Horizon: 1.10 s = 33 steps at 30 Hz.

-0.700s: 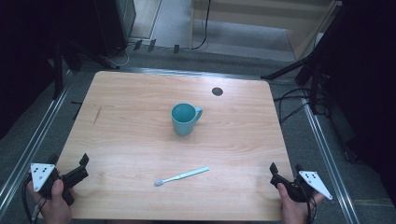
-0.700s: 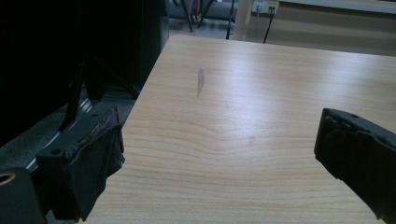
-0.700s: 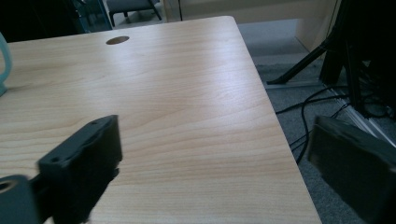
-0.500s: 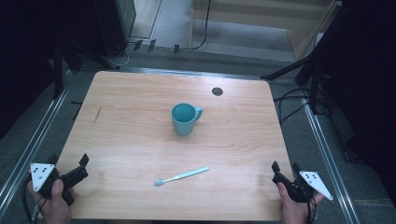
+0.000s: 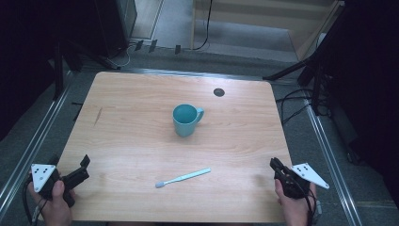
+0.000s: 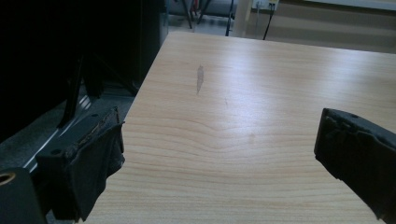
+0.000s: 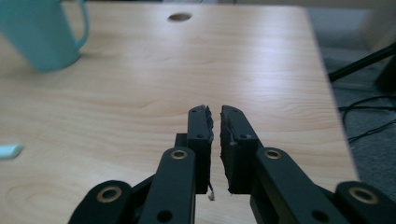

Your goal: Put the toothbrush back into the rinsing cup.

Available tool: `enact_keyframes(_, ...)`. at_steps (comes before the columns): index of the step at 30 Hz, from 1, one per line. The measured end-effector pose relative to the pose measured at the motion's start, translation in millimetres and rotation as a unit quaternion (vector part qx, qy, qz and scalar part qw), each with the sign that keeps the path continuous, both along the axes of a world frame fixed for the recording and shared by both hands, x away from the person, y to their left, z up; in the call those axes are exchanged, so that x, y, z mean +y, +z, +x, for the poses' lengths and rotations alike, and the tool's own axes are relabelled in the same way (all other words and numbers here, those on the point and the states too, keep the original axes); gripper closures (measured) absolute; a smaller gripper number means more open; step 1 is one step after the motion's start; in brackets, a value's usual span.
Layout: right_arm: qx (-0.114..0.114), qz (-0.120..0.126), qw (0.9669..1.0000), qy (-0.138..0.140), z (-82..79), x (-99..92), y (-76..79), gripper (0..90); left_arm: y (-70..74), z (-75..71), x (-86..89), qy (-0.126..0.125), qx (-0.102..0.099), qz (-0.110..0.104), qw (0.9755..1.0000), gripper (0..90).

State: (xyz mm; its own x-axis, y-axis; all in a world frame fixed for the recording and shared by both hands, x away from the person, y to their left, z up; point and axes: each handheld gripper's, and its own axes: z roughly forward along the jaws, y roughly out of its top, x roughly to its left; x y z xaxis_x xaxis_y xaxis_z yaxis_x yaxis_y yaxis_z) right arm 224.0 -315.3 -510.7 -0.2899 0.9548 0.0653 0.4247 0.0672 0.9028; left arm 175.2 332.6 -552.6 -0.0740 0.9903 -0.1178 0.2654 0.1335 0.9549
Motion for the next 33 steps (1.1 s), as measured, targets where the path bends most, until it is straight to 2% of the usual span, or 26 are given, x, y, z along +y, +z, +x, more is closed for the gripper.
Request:
enact_keyframes(1, 0.016, -0.011, 0.9996, 0.019, 3.4, 4.9, 3.1, 83.4, 0.0, 0.1, 0.1, -0.001, 0.0, 0.0, 1.0, 1.5)
enact_keyframes(2, 0.035, -0.036, 0.9978, 0.042, 8.0, 14.6, 7.9, 85.1, 0.0, 0.2, 0.2, -0.001, 0.001, -0.001, 1.0, 1.4)
enact_keyframes(3, 0.035, -0.036, 0.9978, 0.042, 8.0, 14.6, 7.9, 85.1, 0.0, 0.2, 0.2, -0.001, 0.001, -0.001, 1.0, 1.4)
enact_keyframes(4, 0.045, -0.053, 0.9961, 0.054, 10.8, 19.6, 10.5, 85.2, 0.0, 0.2, 0.3, -0.002, 0.001, -0.001, 1.0, 1.4)
enact_keyframes(5, 0.067, -0.085, 0.9908, 0.081, 18.3, 30.6, 16.7, 85.1, 0.1, 0.2, 0.5, -0.003, 0.001, -0.001, 1.0, 1.5)
enact_keyframes(6, 0.067, -0.085, 0.9908, 0.081, 18.3, 30.6, 16.7, 85.1, 0.1, 0.3, 0.6, -0.004, 0.002, 0.0, 1.0, 1.5)
enact_keyframes(7, 0.094, -0.094, 0.9848, 0.113, 26.1, 39.9, 22.8, 84.7, 0.1, 0.3, 0.7, -0.006, 0.003, 0.0, 1.0, 1.5)
enact_keyframes(8, 0.094, -0.094, 0.9848, 0.113, 26.1, 39.9, 22.8, 84.7, 0.1, 0.3, 0.8, -0.007, 0.003, 0.001, 1.0, 1.5)
enact_keyframes(9, 0.119, -0.108, 0.9774, 0.138, 33.5, 48.8, 27.2, 85.2, 0.2, 0.4, 0.7, -0.008, 0.003, 0.001, 1.0, 1.5)
enact_keyframes(10, 0.127, -0.117, 0.9749, 0.141, 37.1, 53.9, 29.5, 86.1, 0.2, 0.4, 0.6, -0.008, 0.003, 0.002, 1.0, 1.5)
enact_keyframes(11, 0.131, -0.122, 0.9736, 0.142, 39.9, 57.4, 31.3, 88.0, 0.2, 0.4, 0.6, -0.008, 0.003, 0.002, 1.0, 1.5)
enact_keyframes(12, 0.138, -0.125, 0.9704, 0.154, 45.0, 62.8, 33.8, 89.5, 0.2, 0.5, 0.3, -0.008, 0.004, 0.003, 1.0, 1.5)
enact_keyframes(14, 0.14, -0.126, 0.9689, 0.16, 47.8, 66.1, 35.3, 90.0, 0.2, 0.5, 0.2, -0.008, 0.003, 0.003, 1.0, 1.5)
enact_keyframes(15, 0.161, -0.125, 0.9638, 0.172, 55.3, 77.4, 38.6, 90.0, 0.2, 0.5, 0.1, -0.008, 0.004, 0.003, 1.0, 1.5)
enact_keyframes(16, 0.161, -0.125, 0.9638, 0.172, 55.3, 77.4, 38.6, 90.0, 0.2, 0.5, 0.2, -0.008, 0.004, 0.003, 1.0, 1.5)
enact_keyframes(17, 0.179, -0.133, 0.957, 0.186, 60.4, 88.7, 40.4, 90.0, 0.2, 0.5, 0.2, -0.008, 0.004, 0.002, 1.0, 1.5)
enact_keyframes(18, 0.179, -0.133, 0.957, 0.186, 60.4, 88.7, 40.4, 90.0, 0.2, 0.5, 0.2, -0.008, 0.004, 0.002, 1.0, 1.5)
enact_keyframes(19, 0.194, -0.15, 0.9495, 0.195, 66.1, 100.5, 40.9, 90.0, 0.2, 0.6, 0.2, -0.008, 0.004, 0.002, 1.0, 1.5)
enact_keyframes(20, 0.204, -0.156, 0.9456, 0.2, 68.7, 106.7, 40.9, 90.0, 0.2, 0.6, 0.2, -0.008, 0.004, 0.002, 1.0, 1.5)
enact_keyframes(21, 0.204, -0.156, 0.9456, 0.2, 68.7, 106.7, 40.9, 90.0, 0.2, 0.8, 0.1, -0.009, 0.004, 0.003, 1.0, 1.5)
enact_keyframes(24, 0.231, -0.193, 0.9273, 0.222, 76.0, 131.9, 40.9, 90.0, 0.3, 0.8, -0.6, -0.009, 0.005, 0.007, 0.9999, 1.5)
enact_keyframes(25, 0.234, -0.199, 0.9246, 0.225, 77.5, 137.6, 40.7, 90.0, 0.3, 0.8, -0.8, -0.009, 0.005, 0.008, 0.9999, 1.5)
enact_keyframes(27, 0.236, -0.206, 0.9206, 0.233, 80.3, 146.3, 39.6, 90.0, 0.3, 0.8, -0.7, -0.009, 0.005, 0.007, 0.9999, 1.5)
enact_keyframes(28, 0.236, -0.206, 0.9206, 0.233, 80.3, 146.3, 39.6, 90.0, 0.3, 0.8, -0.7, -0.009, 0.005, 0.007, 0.9999, 1.5)
enact_keyframes(30, 0.238, -0.209, 0.9182, 0.238, 82.8, 157.9, 37.8, 90.0, 0.3, 0.9, -0.6, -0.009, 0.005, 0.006, 0.9999, 1.5)
enact_keyframes(33, 0.237, -0.221, 0.9118, 0.252, 84.3, 168.8, 34.5, 90.0, 0.2, 1.1, -0.5, -0.01, 0.006, 0.006, 0.9999, 1.5)
